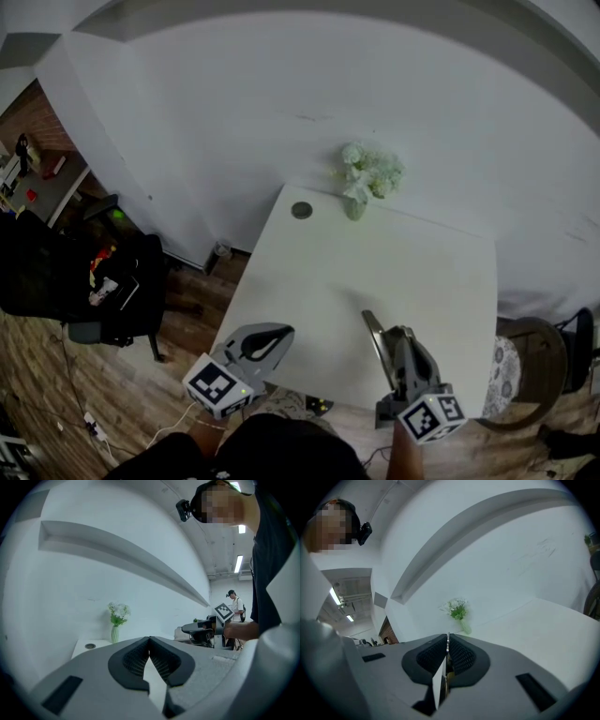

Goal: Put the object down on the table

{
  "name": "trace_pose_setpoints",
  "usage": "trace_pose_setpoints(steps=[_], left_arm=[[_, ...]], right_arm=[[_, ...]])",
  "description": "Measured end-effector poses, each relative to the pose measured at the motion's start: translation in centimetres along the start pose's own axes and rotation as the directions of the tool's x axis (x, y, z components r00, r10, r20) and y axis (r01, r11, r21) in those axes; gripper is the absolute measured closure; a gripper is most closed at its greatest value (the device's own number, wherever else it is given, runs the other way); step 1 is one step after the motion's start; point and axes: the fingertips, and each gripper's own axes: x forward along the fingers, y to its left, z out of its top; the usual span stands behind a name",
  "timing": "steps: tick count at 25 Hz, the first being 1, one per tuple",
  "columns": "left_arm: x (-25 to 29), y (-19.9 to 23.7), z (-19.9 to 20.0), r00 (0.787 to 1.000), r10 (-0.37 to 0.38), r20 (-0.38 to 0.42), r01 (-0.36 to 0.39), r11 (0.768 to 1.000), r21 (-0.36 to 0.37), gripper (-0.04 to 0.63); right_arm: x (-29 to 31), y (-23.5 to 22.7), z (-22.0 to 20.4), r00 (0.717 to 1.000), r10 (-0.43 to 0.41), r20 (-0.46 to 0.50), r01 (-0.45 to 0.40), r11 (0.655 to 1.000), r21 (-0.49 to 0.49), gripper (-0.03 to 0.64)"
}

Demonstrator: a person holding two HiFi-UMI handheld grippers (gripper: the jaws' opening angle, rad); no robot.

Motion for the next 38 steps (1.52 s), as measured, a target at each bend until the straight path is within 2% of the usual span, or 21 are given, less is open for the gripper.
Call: trace_pose_setpoints(steps=[2,7,11,16,21,38], left_arm=[[0.5,0.5,-0.1,1.0,0.0,0.0,0.0,1.0,0.013,0.595],[1.7,1.8,0.3,1.0,0.01,-0.012,-0.01,1.0,-0.009,0.595],[2.2,3.0,-0.2,1.0,0.012,-0.02,-0.012,1.0,0.024,0.595],[2.7,4.4,-0.8,0.997,0.04,-0.062,-0.041,0.999,-0.017,0.595],[3.4,5.1,-1.4,0.997,0.033,-0.073,-0.034,0.999,-0.007,0.595],[4.2,6.5,-2.3,0.994,0.025,-0.107,-0.03,0.999,-0.044,0.595]], right_arm=[[0.8,-0.5,-0.2,1.0,-0.002,-0.014,0.003,1.0,0.004,0.6],[3.1,-1.6,-0.8,0.999,0.003,-0.041,-0.002,1.0,0.016,0.6],[4.8,-2.6,-1.8,0.998,-0.002,-0.07,0.004,1.0,0.028,0.6],[6.7,-4.0,-3.4,0.994,-0.021,-0.108,0.025,0.999,0.04,0.6],[7.8,-5.5,-5.0,0.989,-0.04,-0.141,0.047,0.998,0.051,0.6],[10.1,-7.8,-8.1,0.973,-0.091,-0.213,0.106,0.993,0.06,0.6]])
